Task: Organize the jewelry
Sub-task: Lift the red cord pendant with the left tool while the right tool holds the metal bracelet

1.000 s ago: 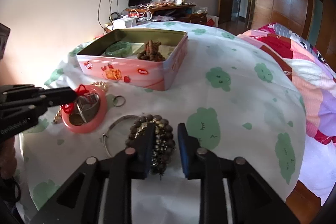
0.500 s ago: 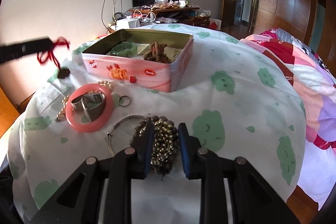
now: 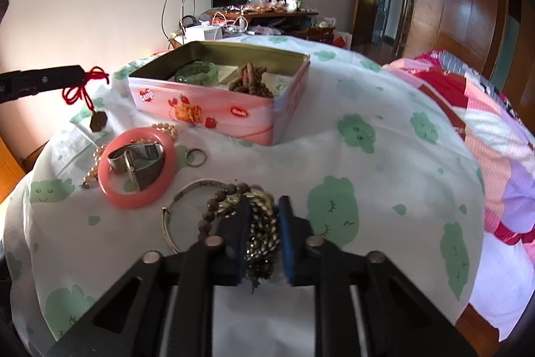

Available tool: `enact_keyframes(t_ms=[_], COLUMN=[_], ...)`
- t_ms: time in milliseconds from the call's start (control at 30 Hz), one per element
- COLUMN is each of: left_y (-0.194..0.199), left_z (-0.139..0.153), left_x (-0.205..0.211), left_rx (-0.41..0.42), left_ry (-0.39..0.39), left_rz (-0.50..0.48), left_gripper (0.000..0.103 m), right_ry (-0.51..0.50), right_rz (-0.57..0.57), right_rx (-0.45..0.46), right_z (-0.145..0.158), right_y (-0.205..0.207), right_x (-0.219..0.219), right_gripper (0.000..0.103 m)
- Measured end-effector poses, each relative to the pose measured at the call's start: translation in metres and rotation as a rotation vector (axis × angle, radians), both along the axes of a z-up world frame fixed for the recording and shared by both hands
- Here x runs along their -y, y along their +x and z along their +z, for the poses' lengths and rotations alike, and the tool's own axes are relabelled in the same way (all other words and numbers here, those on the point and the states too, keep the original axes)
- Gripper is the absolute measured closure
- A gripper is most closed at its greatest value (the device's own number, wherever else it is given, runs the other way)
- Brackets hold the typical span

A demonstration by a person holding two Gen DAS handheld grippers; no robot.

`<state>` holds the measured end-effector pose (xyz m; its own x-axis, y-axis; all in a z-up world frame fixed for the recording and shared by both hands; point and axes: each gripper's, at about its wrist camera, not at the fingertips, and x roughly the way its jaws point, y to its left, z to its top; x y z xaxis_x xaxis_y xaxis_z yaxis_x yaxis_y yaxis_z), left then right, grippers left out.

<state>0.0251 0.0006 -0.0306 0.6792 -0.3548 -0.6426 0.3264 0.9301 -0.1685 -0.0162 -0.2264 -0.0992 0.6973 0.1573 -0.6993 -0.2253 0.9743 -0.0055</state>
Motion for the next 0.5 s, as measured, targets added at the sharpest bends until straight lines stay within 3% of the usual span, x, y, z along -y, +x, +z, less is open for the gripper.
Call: enact_keyframes(t_ms=[333,500], left_y=[0.000,0.001], left_z=[0.004,0.004], left_x=[-0.003,-0.005], left_rx=[0.015,0.010], left_ry=[-0.001,-0.005], left_rz=[0.004,0.009], left_gripper=[0.103,0.103], right_ry=[0.047,0.054], right_rz=[0.007,-0.007], right_rx=[0.064,0.028], right_z=[0.027,0.022], right_y=[-0.006,-0.001], right_x=[0.006,0.012], right_gripper=[0.096,0.095])
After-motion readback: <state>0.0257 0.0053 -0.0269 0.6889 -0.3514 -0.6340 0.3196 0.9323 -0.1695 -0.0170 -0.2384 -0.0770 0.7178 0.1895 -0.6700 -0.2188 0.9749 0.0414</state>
